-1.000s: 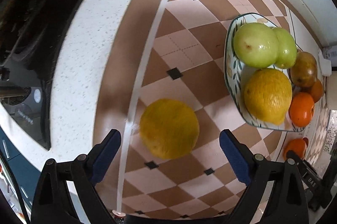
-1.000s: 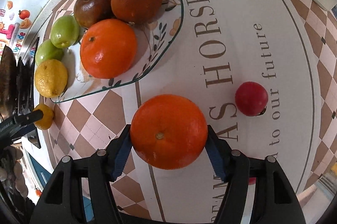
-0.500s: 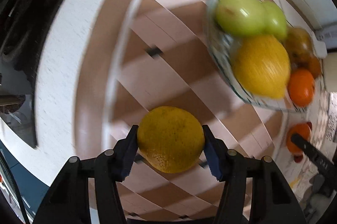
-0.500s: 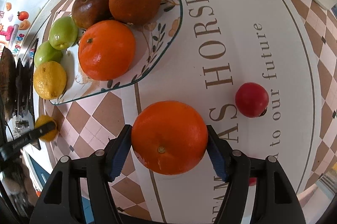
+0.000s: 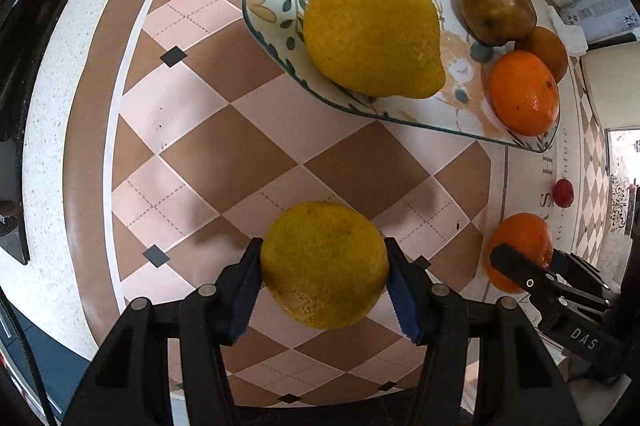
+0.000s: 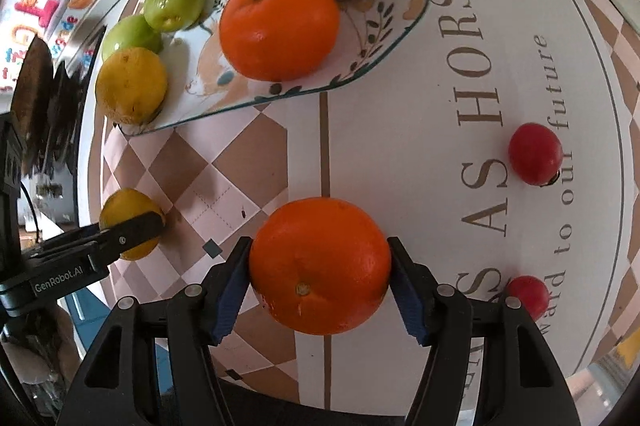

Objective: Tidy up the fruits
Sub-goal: 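Carry the lemon with the left tool while the right tool carries the orange over the plate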

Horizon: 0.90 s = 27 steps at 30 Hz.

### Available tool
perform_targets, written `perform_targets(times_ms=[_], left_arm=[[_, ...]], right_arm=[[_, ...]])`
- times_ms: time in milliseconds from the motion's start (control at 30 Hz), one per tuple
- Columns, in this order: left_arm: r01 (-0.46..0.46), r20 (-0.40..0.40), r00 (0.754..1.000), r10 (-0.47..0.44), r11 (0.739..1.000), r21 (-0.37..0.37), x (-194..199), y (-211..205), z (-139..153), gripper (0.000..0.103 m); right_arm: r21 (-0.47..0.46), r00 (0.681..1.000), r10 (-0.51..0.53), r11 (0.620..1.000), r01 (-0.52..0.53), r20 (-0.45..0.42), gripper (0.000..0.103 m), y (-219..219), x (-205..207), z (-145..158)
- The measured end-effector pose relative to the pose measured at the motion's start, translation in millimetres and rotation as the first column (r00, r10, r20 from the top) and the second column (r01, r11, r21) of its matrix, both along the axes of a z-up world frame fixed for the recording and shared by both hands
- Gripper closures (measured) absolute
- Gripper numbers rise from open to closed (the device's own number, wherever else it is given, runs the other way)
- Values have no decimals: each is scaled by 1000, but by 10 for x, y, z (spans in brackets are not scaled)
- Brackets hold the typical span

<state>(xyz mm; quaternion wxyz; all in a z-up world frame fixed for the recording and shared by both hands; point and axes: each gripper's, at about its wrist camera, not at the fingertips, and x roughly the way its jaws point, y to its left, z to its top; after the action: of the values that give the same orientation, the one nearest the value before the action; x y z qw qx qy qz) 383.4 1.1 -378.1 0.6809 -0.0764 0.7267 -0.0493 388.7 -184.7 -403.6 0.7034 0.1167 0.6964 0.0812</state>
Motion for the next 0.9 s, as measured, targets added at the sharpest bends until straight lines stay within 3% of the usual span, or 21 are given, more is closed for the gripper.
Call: perform_targets(times_ms=[67,267,367,533,700,900], left_arm=[[6,1,1000,-6,1000,4,-2,-13,10,48],[-10,-3,1000,10,999,-48,210,58,186,48],[-24,19,999,27,993,-111,266,3,426,48],[3,122,992,17,986,-166,486,-188,982,48],[68,182,982,-44,989,-133,911,-367,1208,48],[122,155,981,-115,992,-35,1310,-536,1010,48]], right_arm=[[-11,1000,12,1000,-12,7,36,21,-48,8],[69,1000,-5,998,5,-12,36,42,-132,-2],[131,999,-46,990,46,-4,36,24,-112,88],[200,993,-102,976,89,55,36,-98,49,412],[193,981,-139,975,112,133,36,-323,342,756],[107,974,-174,981,159,146,36,-643,707,773]])
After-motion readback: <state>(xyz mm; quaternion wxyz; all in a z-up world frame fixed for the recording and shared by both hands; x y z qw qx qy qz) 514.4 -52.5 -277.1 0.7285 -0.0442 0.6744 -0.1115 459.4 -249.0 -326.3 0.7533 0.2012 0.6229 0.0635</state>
